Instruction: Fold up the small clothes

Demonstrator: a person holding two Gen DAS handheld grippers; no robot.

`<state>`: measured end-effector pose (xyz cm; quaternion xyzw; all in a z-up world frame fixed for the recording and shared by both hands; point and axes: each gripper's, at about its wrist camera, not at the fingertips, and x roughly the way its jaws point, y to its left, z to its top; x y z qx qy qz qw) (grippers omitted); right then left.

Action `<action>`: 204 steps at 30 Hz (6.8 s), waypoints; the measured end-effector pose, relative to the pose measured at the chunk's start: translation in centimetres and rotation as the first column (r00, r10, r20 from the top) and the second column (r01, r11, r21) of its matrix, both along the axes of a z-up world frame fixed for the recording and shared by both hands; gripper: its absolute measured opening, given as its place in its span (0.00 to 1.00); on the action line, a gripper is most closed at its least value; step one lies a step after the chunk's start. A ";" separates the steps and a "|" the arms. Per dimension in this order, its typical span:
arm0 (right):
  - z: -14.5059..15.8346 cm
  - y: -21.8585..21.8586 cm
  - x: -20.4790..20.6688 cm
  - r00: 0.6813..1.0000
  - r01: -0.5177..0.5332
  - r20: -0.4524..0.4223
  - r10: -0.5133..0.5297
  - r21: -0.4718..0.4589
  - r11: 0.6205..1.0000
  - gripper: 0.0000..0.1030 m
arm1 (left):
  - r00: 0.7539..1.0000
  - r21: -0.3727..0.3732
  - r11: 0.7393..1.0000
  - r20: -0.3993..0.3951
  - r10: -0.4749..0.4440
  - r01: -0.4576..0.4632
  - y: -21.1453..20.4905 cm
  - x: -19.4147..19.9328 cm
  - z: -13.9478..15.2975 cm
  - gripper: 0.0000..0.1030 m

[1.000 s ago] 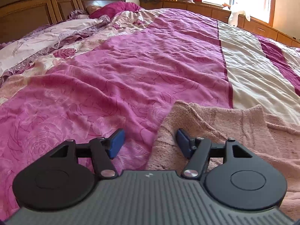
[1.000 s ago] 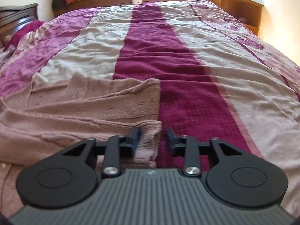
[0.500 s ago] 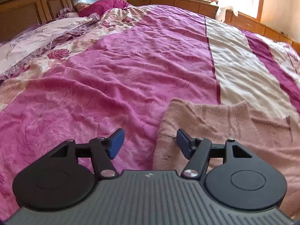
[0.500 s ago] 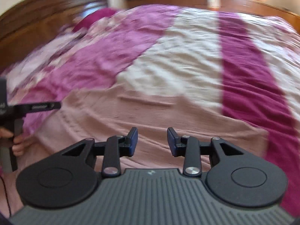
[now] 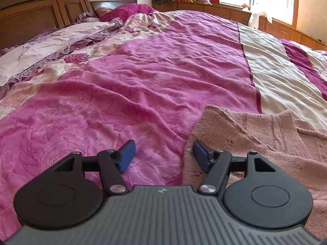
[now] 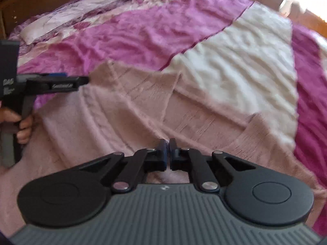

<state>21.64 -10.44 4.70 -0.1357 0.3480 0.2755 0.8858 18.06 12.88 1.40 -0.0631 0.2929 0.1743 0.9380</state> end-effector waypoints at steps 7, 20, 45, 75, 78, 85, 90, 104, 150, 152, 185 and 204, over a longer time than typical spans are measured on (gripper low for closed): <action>-1.9 -0.6 2.2 0.978 0.194 0.084 -0.190 -0.038 0.980 0.04 | 1.000 0.033 0.999 0.007 0.027 -0.027 -0.5 0.5 -0.2 0.69; 1.2 -10.5 -7.8 0.935 0.353 -0.082 -0.344 0.275 0.894 0.51 | 0.998 -0.029 0.998 0.004 -0.057 0.057 -1.0 -1.6 2.4 0.69; -3.7 -17.7 -11.1 0.664 0.714 -0.433 -0.610 0.611 0.343 0.11 | 0.988 -0.075 0.989 -0.078 -0.130 0.124 -1.7 -2.8 1.7 0.69; 3.7 -14.1 -22.1 0.903 0.426 -0.105 -0.416 0.339 0.839 0.39 | 0.919 0.122 0.918 -0.172 -0.354 0.377 2.2 -15.7 14.2 0.72; 3.8 -13.1 -24.1 0.917 0.396 -0.081 -0.391 0.301 0.867 0.58 | 0.900 0.111 0.904 -0.195 -0.389 0.414 1.1 -18.7 13.3 0.72; 2.7 -10.1 -28.6 0.958 0.285 -0.024 -0.285 0.188 0.940 0.60 | 0.822 0.088 0.837 -0.271 -0.502 0.540 -3.2 -24.8 9.4 0.73; 1.0 -7.7 -31.2 0.979 0.203 0.005 -0.203 0.041 0.978 0.60 | 0.767 0.135 0.777 -0.331 -0.549 0.615 -5.6 -28.5 6.8 0.77; -1.7 -5.8 -33.2 0.995 0.068 -0.059 -0.079 -0.158 0.985 0.60 | 0.591 0.141 0.611 -0.492 -0.639 0.779 -7.2 -33.6 3.0 0.78; -1.3 -5.9 -31.1 0.911 0.354 0.246 -0.332 -0.051 0.934 0.08 | 0.795 0.227 0.763 -0.212 -0.568 0.605 -9.1 -29.9 3.9 0.07; -0.6 -6.0 -30.9 0.902 0.359 0.267 -0.339 -0.032 0.933 0.08 | 0.806 0.234 0.772 -0.181 -0.563 0.591 -9.1 -29.5 4.9 0.06; 5.3 -4.8 -10.0 0.742 0.461 0.561 -0.367 -0.030 0.887 0.08 | 0.890 0.307 0.854 0.043 -0.454 0.421 -12.0 -5.2 12.1 0.06; -4.2 -4.4 -0.2 0.860 0.468 0.320 -0.396 -0.187 0.864 0.11 | 0.903 0.210 0.880 -0.157 -0.400 0.427 -11.2 5.9 1.4 0.27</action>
